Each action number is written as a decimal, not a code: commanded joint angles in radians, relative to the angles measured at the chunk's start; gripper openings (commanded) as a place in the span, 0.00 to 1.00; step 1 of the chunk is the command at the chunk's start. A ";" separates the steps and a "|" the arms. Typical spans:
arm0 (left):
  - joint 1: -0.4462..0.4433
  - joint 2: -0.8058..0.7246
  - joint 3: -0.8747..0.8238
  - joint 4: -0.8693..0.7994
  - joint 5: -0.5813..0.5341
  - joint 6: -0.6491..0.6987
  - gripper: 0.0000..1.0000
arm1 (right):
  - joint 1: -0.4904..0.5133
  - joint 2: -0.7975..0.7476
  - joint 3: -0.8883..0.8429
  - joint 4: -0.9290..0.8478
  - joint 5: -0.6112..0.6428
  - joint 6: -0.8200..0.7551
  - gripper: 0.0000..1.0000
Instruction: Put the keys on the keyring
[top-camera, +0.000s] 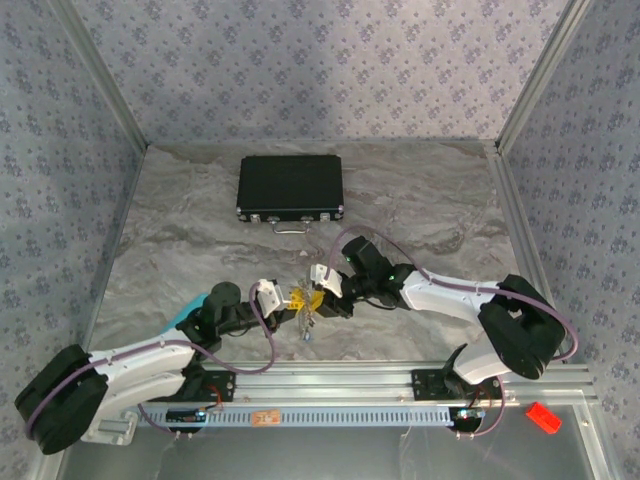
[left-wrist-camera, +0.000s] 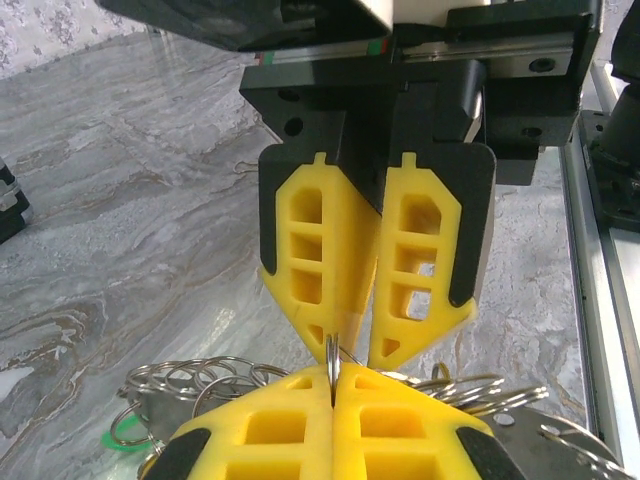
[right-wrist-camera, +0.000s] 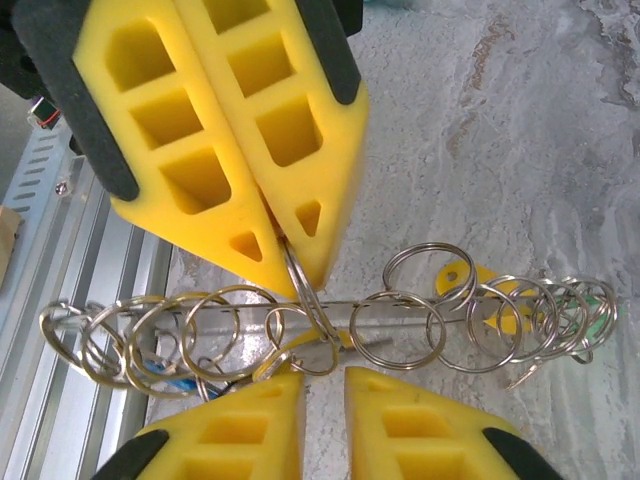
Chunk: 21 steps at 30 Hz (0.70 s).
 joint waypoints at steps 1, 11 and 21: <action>-0.001 -0.024 0.000 0.032 0.024 -0.009 0.00 | -0.004 -0.015 0.000 0.003 -0.023 0.011 0.22; -0.001 -0.034 -0.004 0.026 0.024 -0.007 0.00 | -0.037 -0.073 -0.023 -0.024 -0.026 0.011 0.25; -0.002 -0.028 0.000 0.027 0.030 -0.001 0.00 | -0.033 -0.063 -0.006 0.010 -0.061 0.034 0.27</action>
